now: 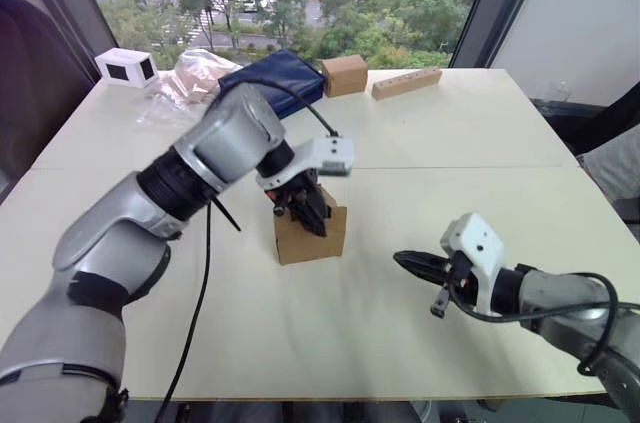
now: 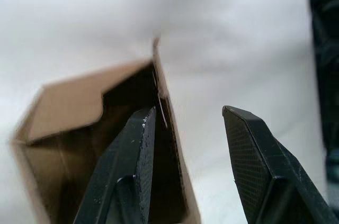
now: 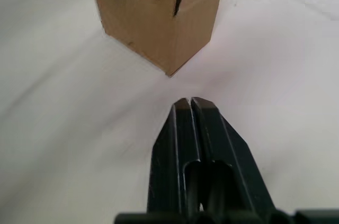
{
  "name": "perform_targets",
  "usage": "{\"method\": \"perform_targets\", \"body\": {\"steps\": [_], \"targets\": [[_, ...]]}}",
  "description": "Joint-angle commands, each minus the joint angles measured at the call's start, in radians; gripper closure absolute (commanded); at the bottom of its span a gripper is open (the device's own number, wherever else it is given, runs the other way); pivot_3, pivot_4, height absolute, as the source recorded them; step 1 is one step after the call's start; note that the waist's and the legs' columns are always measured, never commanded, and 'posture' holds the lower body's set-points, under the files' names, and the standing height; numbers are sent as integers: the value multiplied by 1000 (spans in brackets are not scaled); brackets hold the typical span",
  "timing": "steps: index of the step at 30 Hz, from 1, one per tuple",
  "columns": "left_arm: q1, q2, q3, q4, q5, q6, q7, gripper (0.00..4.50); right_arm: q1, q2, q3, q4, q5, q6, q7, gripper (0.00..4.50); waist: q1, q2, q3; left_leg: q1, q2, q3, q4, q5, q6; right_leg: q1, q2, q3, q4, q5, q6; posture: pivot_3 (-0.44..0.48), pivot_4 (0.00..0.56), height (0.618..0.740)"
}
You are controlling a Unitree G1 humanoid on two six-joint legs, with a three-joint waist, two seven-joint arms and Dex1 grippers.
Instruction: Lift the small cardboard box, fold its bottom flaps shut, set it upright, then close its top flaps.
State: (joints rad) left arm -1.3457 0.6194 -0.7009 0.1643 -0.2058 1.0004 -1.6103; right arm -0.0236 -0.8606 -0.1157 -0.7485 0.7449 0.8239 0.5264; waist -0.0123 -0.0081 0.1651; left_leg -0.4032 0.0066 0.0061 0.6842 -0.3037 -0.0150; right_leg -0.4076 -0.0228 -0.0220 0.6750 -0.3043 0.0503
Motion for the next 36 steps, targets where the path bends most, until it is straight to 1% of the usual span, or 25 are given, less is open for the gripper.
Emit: {"method": "perform_targets", "body": {"steps": [1, 2, 3, 5, 7, 9, 10, 12, 13, 14, 16, 17, 19, 23, 25, 27, 28, 29, 31, 36], "targets": [[-25, 47, 78, 10, -54, 10, -4, 2485, -51, 9, 24, 51, -23, -36, 54, 4500, 0, 0, 0, 0, 0, 0, 0, 0, 0, 0, 0, 0, 0, 0, 0, 0, 150, 740], [-25, 49, 106, 26, -58, 10, 4, 2485, -67, 14, 34, 72, -34, -45, 62, 4500, 1, 0, 0, 0, 0, 0, 0, 0, 0, 0, 0, 0, 0, 0, 0, 0, 150, 740], [-29, 43, 166, 62, -76, 31, 35, 2485, -88, 26, 46, 102, -52, -62, 68, 4500, 1, 0, 0, 0, 0, 0, 0, 0, 0, 0, 0, 0, 1, 0, 0, 0, 150, 740], [-14, 24, 307, 114, -109, 27, 132, 2485, -124, 43, 79, 161, -105, -97, 79, 4500, 1, 0, 0, 0, 0, 0, 1, 0, 0, 0, 0, 0, 1, 0, 0, 0, 150, 740], [17, 4, 421, 128, -130, -2, 225, 2485, -143, 56, 103, 199, -144, -126, 91, 4500, 2, 0, 0, 0, 0, 0, 1, 0, 0, -1, -1, 0, 2, 0, 0, 0, 150, 740], [73, -2, 526, 140, -118, -10, 362, 2485, -176, 87, 136, 253, -179, -152, 98, 4500, 1, 0, 0, 0, 0, 0, 1, 0, 0, -1, -1, 0, 2, 0, 0, 0, 150, 740], [121, -4, 593, 133, -112, -21, 443, 2485, -192, 98, 157, 279, -196, -168, 114, 4500, 0, 0, 0, 0, 0, 0, 1, 0, 0, -1, -2, 0, 3, 0, 0, 0, 150, 740], [233, 13, 685, 72, -104, -1, 557, 2485, -221, 125, 188, 331, -230, -195, 133, 4500, -7, 1, -1, 1, -1, 1, 1, 0, 0, -1, -2, 1, 6, 0, 0, 0, 150, 740], [293, 12, 739, 20, -113, -11, 605, 3000, -233, 133, 202, 352, -247, -211, 144, 4500, -8, 1, -1, 2, 0, 1, 1, 0, 0, -1, -2, 1, 6, 0, 0, 0, 150, 740], [350, 20, 762, -31, -115, -7, 637, 3261, -244, 143, 213, 374, -264, -224, 150, 4500, -8, 1, 0, 3, 0, 2, 1, 0, 0, -1, -2, 2, 8, 0, 0, 0, 150, 740], [460, 27, 776, -126, -101, 4, 710, 4158, -266, 166, 235, 414, -295, -246, 161, 4500, -2, 0, 0, 3, 0, 2, 0, 0, -1, -2, -2, 3, 8, 0, 0, 0, 150, 740], [494, 30, 778, -156, -99, 11, 733, 4402, -273, 175, 241, 424, -305, -251, 163, 4500, 1, 0, 0, 3, 0, 2, 1, 1, -1, -2, -2, 3, 8, 0, 0, 0, 150, 740], [578, -2, 826, -249, -141, 47, 788, 4402, -296, 205, 262, 464, -335, -271, 167, 4500, 9, 0, 0, 1, 0, 2, 1, 1, -1, -2, -3, 3, 8, 0, 0, 0, 150, 740], [745, -36, 832, -356, -97, -35, 904, 4402, -335, 254, 303, 553, -407, -321, 170, 4500, 24, -1, -1, 2, -2, 2, 2, 1, -1, -1, -4, 3, 7, 0, 0, 0, 150, 740], [809, -81, 882, -392, -151, 12, 939, 4402, -354, 281, 318, 588, -442, -343, 161, 4500, 23, -1, -1, 2, -2, 2, 2, 1, -1, -1, -4, 3, 7, 0, 0, 0, 150, 740], [887, -71, 867, -451, -186, 0, 901, 4402, -371, 314, 317, 626, -474, -365, 133, 4500, 21, -1, -1, 2, -1, 2, 2, 1, -1, -1, -4, 3, 7, 0, 0, 0, 150, 740], [938, -48, 826, -471, -142, -89, 894, 4402, -386, 340, 306, 658, -493, -380, 100, 4500, 20, -1, -1, 2, -1, 2, 2, 1, -1, -1, -4, 3, 7, 0, 0, 0, 150, 740], [976, -47, 799, -481, -128, -114, 900, 4402, -392, 350, 301, 679, -499, -390, 98, 4500, 15, -1, -1, 2, -1, 2, 2, 1, -2, -2, -4, 3, 7, 0, 0, 0, 150, 740], [1026, -66, 787, -495, -152, -115, 909, 4402, -391, 354, 305, 693, -513, -398, 111, 4500, 17, -1, -2, 3, -1, 2, 0, 1, -3, -1, -4, 3, 7, 0, 0, 0, 150, 740], [1088, -82, 709, -495, -133, -180, 914, 4402, -339, 333, 305, 612, -479, -371, 188, 4500, 25, -1, -2, 4, -1, 2, 0, 1, -1, 0, -5, 3, 7, 0, 0, 0, 150, 740]]}}
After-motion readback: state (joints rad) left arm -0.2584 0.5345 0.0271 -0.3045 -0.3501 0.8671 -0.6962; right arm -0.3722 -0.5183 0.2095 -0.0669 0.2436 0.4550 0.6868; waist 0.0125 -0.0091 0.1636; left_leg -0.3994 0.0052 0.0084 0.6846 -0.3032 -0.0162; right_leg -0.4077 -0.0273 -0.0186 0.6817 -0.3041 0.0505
